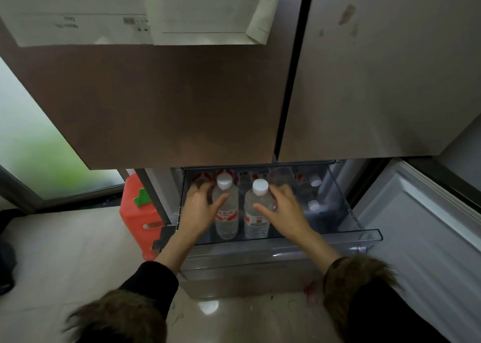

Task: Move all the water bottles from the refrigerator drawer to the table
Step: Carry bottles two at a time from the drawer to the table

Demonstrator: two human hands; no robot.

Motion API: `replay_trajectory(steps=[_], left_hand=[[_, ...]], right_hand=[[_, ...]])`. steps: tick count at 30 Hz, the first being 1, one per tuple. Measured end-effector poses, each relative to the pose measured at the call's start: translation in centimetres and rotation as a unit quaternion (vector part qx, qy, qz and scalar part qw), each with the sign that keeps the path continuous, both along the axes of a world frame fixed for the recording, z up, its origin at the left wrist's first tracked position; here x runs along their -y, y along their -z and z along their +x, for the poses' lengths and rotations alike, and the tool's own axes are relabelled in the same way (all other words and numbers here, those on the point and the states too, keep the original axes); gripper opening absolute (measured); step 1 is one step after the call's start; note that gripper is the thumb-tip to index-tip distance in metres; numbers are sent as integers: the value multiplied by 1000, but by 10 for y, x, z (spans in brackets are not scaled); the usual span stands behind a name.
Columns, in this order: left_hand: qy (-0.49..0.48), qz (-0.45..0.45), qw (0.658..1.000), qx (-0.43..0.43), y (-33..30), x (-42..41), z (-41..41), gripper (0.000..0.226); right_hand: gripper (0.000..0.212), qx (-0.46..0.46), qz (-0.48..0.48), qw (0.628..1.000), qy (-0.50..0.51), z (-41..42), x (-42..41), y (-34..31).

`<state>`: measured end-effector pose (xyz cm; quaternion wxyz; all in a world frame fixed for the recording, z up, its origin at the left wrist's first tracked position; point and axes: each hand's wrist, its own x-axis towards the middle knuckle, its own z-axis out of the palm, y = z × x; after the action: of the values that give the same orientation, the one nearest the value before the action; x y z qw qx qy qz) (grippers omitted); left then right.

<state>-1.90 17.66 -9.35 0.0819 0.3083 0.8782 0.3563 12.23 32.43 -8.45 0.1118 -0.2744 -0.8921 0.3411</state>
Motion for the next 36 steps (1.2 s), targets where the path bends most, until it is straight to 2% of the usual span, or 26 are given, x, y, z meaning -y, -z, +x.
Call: replay_trajectory(steps=[4,7,10,14,18,22,26,31,36], left_hand=[[64,29,991,113,2,5,-10,66],[117,31,976,183,1,4,-7,82],[114,34,974,191,1,0,-7,81],[122,10,974,193,-3,-2,-6,78],[107,14,981,160,-2,2,-5,81],[97,4,989,109,-4,10,-1,81],[105,12,994,30,-21,23,9,80],[81,80,993,-42,-60,48,35,76],[46,175,981,-76,-117,76,71,78]], right_hand=[[74,21,-108,991,-75,4,-9,6],[78,13,-176,981,-77,0,-10,7],[79,22,-189,980,-51,-5,-10,11],[73,41,-157,987,-21,-10,-9,13],[71,30,-152,988,-13,-9,-4,11],[67,21,-91,995,-28,-1,8,5],[64,-32,-80,996,-19,11,20,-13],[63,-145,-91,985,-3,29,37,-48],[72,-230,-100,967,-46,43,58,-103]])
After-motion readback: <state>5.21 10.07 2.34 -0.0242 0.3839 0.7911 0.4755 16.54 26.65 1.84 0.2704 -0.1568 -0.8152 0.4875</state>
